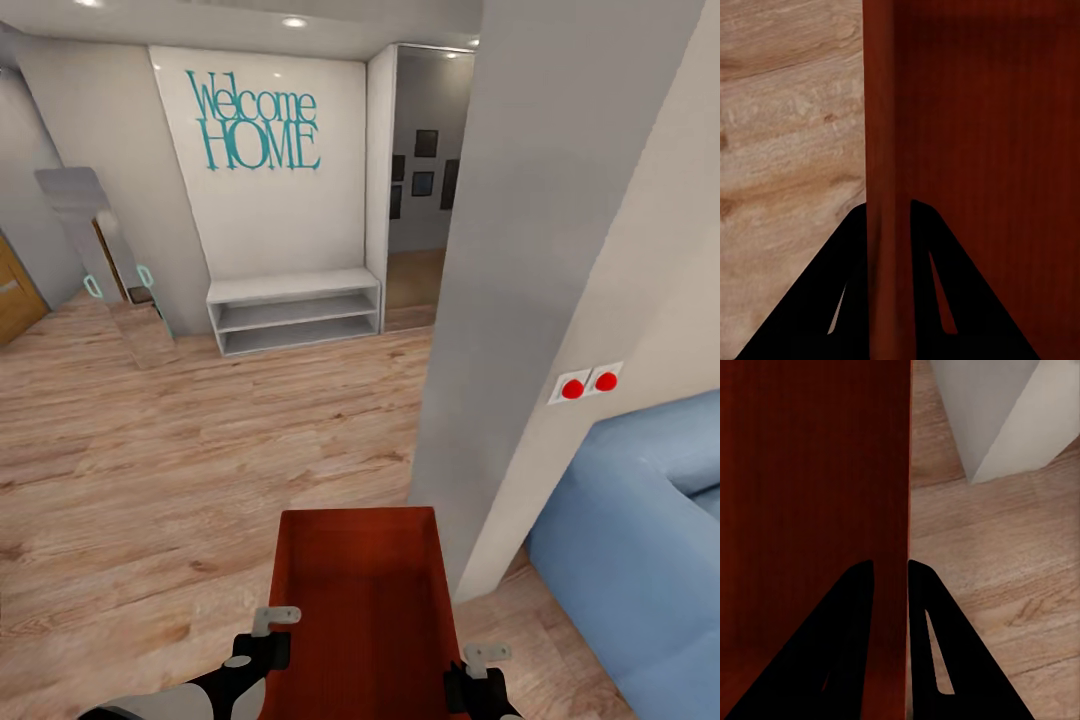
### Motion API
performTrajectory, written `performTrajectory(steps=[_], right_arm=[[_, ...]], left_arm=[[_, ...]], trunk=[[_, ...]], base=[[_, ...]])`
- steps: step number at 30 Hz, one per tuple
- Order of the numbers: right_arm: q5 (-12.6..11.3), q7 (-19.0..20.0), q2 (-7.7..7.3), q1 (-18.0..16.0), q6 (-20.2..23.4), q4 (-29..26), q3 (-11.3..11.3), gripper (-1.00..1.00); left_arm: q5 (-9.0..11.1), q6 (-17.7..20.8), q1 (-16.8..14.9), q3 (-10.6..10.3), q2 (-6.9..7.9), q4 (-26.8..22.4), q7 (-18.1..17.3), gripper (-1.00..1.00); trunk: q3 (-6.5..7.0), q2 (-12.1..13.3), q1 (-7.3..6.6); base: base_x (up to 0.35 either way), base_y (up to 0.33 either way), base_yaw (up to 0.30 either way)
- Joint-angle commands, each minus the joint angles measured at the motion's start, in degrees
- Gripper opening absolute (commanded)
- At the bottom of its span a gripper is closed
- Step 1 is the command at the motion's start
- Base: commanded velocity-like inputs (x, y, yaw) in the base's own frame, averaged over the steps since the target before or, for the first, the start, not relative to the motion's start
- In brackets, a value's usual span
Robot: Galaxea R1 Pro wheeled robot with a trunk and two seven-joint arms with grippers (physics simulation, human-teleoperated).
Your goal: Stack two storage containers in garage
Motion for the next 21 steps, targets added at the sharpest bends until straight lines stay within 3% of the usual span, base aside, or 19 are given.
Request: performTrajectory(steps=[1,21], right_arm=[[2.28,-0.13,-0.31,0.04,-0.26,0.52,1.37,-1.00],[2.39,-0.20,-0.38,0.01,-0.59,0.44,1.56,-1.00]], left_arm=[[-0.74,-0.26,-0.19,1.40,-0.08,0.18,-1.16,-1.00],[-0.76,-0.26,-0.21,1.40,-0.06,0.18,-1.16,-1.00]], trunk=[[-0.11,-0.12,0.03],[-0.11,-0.12,0.03]], base=[[0.000,0.000,0.029],[0.000,0.000,0.002]])
